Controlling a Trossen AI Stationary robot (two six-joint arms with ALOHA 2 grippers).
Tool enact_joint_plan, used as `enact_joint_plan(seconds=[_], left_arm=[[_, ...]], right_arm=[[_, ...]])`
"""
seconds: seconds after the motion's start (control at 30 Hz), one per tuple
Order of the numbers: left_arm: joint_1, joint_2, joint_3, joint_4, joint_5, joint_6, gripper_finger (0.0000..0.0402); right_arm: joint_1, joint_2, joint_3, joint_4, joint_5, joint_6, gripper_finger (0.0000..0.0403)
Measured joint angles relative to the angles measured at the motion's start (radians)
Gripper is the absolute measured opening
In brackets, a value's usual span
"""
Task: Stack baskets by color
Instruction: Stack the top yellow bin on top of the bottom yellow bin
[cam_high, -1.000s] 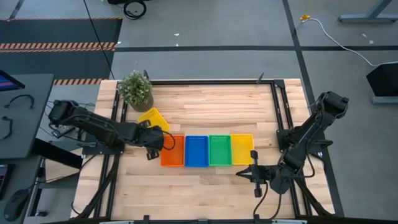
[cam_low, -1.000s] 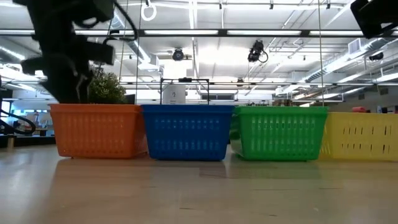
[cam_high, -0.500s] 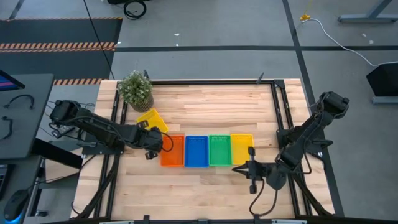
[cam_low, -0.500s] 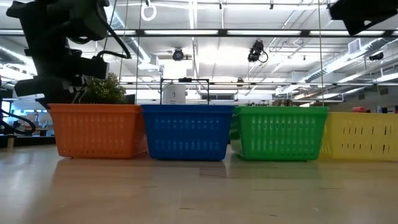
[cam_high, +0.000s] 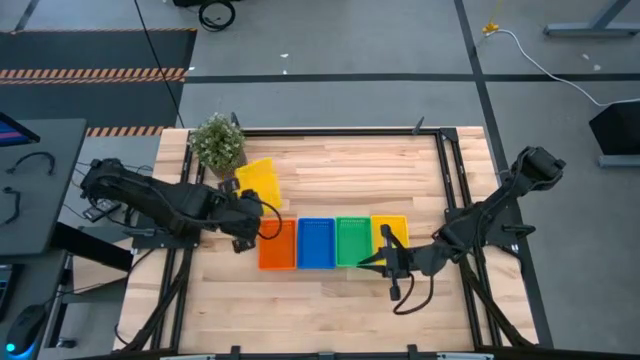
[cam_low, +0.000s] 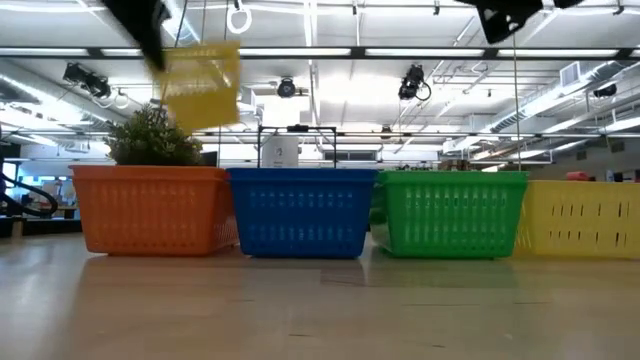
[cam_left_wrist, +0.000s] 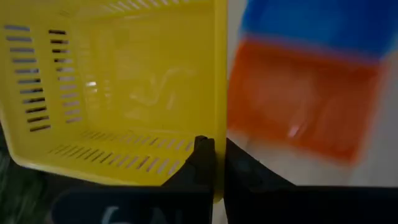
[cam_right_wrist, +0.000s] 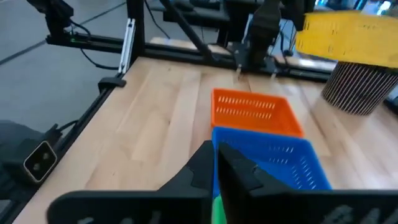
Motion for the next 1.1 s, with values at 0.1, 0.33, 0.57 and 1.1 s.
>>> enact_joint_plan(seconds=[0.1, 0.33, 0.57, 1.1], left_arm=[[-0.035, 0.039, 0.071, 0.118, -0.010, 0.052, 0.0012], [-0.034, 0.257, 0.123, 0.365, -0.018, 0.149, 0.0012], [0.015, 0.492, 0.303, 0.344, -0.056, 0.202, 0.0012], [0.039, 0.666, 0.511, 0.314, -0.096, 0.335, 0.0015]], right_arm=[[-0.015, -0.033, 0.010, -0.012, 0.000, -0.038, 0.0041], [-0.040, -0.045, 0.186, -0.265, -0.004, -0.131, 0.0105], [-0.104, 0.022, 0.337, -0.455, 0.000, -0.195, 0.0158], [-0.259, 0.160, 0.423, -0.700, -0.049, -0.153, 0.0162]])
